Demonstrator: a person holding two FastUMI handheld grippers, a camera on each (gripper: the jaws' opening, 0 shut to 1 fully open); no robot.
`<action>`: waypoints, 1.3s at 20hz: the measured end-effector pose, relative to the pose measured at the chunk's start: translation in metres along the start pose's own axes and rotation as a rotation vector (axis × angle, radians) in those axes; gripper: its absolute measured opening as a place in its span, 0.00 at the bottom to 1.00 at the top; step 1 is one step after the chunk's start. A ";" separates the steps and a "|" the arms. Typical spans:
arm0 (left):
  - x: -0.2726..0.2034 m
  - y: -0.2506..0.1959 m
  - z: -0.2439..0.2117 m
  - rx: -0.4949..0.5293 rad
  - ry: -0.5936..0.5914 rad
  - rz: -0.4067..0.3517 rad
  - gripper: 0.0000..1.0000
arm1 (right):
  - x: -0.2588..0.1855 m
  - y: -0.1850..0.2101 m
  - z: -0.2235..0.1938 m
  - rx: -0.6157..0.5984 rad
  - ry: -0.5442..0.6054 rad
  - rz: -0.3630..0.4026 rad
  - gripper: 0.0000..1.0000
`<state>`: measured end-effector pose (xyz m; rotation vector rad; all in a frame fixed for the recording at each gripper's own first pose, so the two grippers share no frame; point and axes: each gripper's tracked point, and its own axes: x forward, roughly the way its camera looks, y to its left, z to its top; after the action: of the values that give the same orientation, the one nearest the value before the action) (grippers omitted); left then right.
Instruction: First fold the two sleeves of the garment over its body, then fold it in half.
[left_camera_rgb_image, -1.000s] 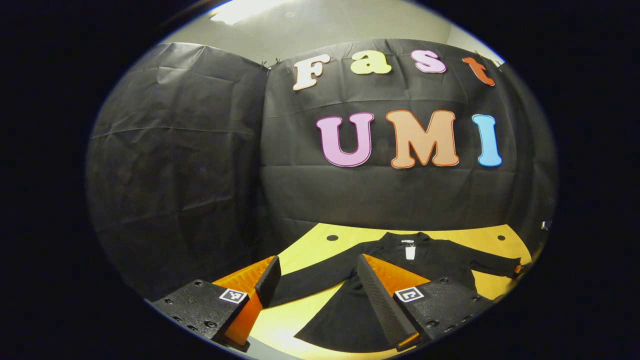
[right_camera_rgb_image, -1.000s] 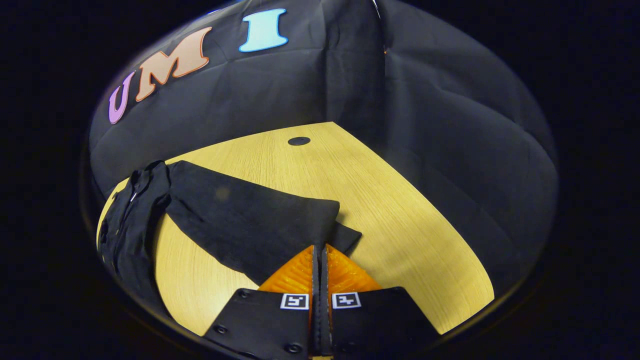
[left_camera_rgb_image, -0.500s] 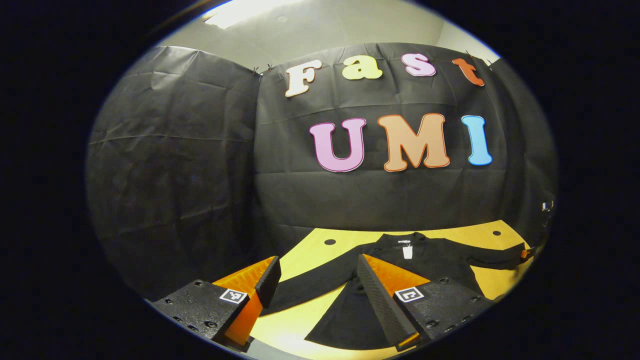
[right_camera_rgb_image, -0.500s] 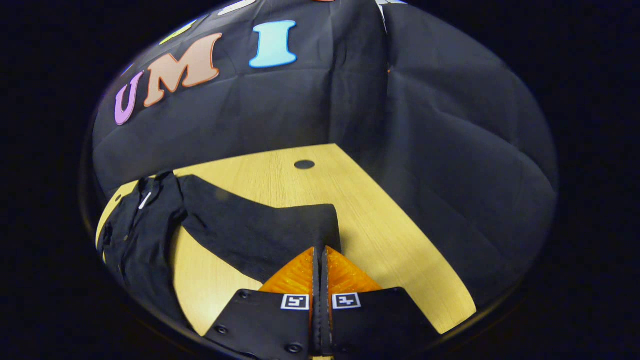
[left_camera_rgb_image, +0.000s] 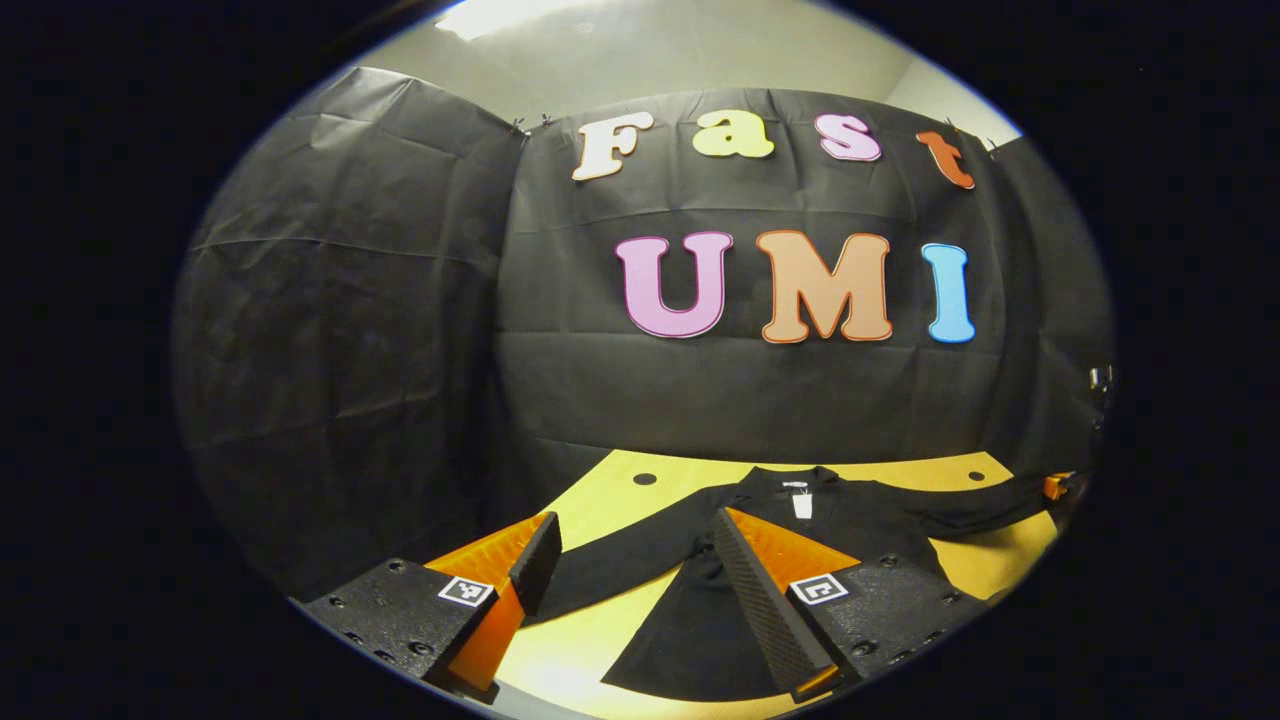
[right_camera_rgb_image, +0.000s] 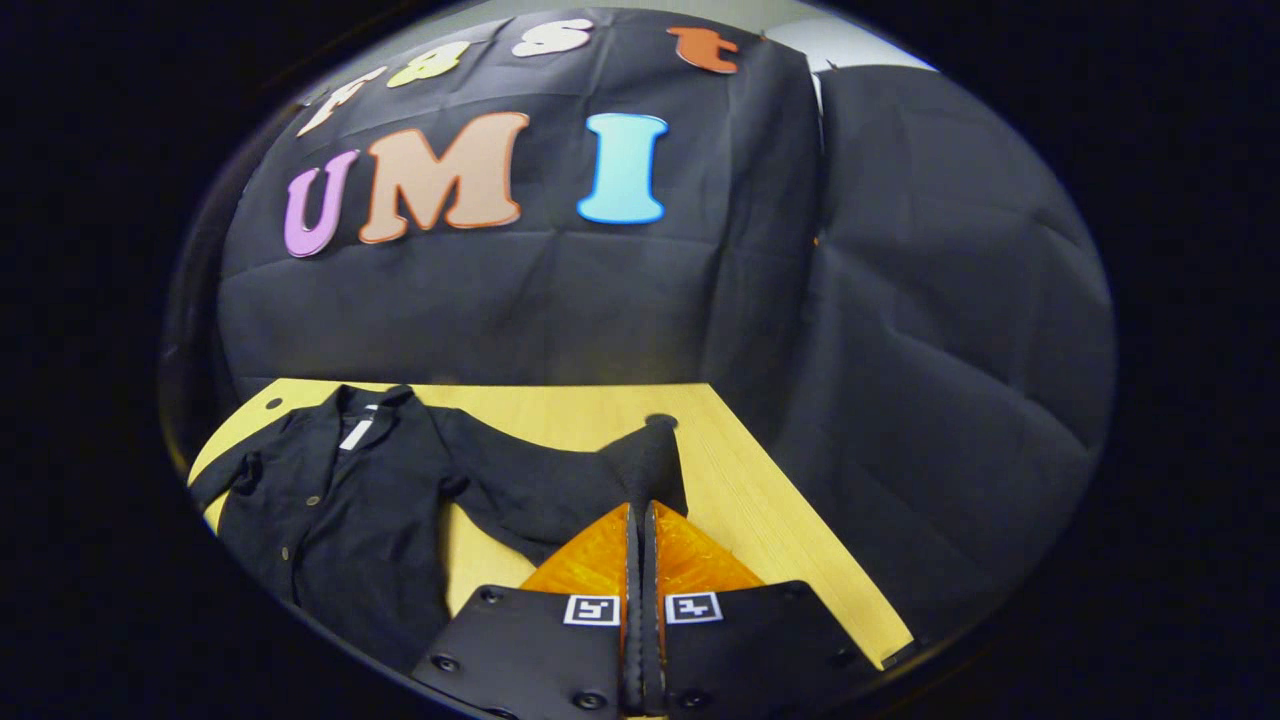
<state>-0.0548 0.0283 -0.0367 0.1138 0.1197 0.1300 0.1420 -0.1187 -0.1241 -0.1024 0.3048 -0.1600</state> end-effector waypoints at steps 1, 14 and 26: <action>0.002 -0.002 0.000 -0.002 -0.001 -0.016 0.93 | -0.003 0.011 0.010 -0.019 -0.019 0.008 0.02; 0.042 0.038 -0.008 -0.074 0.017 -0.059 0.92 | -0.025 0.114 0.131 -0.004 -0.231 0.063 0.02; 0.058 0.082 -0.016 -0.193 0.028 0.003 0.94 | -0.010 0.244 0.239 -0.007 -0.353 0.215 0.02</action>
<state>-0.0093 0.1185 -0.0490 -0.0807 0.1345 0.1452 0.2405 0.1411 0.0749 -0.1017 -0.0367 0.0734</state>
